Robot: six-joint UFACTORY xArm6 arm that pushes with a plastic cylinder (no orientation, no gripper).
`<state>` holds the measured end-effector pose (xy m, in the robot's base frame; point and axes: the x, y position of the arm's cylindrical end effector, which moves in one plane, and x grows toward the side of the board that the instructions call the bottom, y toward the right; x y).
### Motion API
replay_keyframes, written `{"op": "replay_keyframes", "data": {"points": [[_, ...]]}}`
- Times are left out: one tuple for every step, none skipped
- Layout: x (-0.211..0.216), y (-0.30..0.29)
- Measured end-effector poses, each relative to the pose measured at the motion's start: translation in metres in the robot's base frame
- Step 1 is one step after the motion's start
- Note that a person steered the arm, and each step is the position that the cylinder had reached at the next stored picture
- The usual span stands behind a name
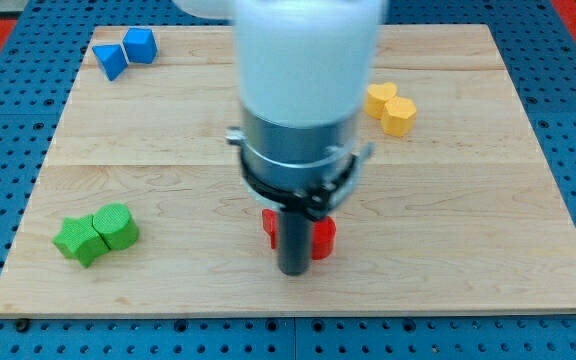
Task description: Push the red blocks to the top side
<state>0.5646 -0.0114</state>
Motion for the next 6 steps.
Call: {"op": "replay_keyframes", "data": {"points": [[-0.027,-0.063],[0.005,-0.062],[0.037,0.030],[0.023,0.077],[-0.017,0.027],[-0.057,-0.046]]}}
